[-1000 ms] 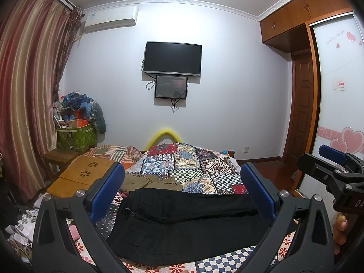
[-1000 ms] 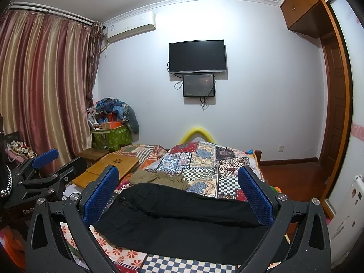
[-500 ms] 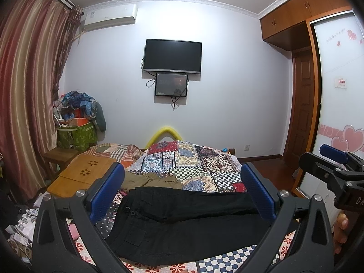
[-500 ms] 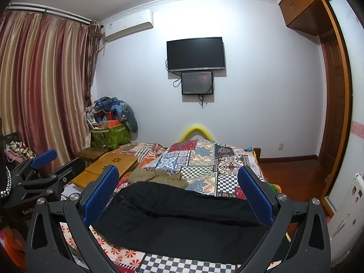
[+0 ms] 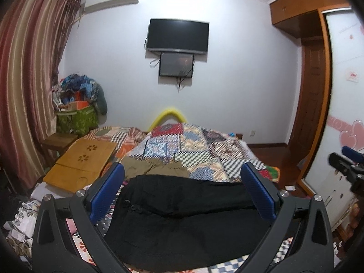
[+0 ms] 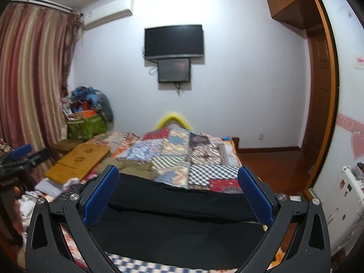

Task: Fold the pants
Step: 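Lower both tools onto the black trousers' waistband and close both grippers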

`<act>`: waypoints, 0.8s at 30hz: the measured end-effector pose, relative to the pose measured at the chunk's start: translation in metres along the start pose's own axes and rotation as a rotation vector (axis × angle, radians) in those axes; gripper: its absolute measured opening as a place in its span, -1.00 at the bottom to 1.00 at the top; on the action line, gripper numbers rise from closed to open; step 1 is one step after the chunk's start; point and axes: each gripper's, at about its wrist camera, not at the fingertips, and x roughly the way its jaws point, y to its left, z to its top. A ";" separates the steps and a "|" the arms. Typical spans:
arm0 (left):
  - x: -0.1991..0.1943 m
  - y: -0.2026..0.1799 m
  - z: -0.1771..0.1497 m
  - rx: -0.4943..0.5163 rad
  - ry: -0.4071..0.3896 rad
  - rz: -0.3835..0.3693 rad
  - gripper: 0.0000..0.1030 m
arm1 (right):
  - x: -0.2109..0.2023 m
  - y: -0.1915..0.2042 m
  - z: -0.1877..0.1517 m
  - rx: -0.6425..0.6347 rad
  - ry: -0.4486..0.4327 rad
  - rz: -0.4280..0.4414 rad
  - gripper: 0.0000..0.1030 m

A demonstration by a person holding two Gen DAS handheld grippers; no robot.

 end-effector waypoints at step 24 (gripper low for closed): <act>0.289 0.127 -0.068 -0.085 0.439 0.161 0.90 | 0.126 -0.167 -0.062 0.142 0.351 -0.234 1.00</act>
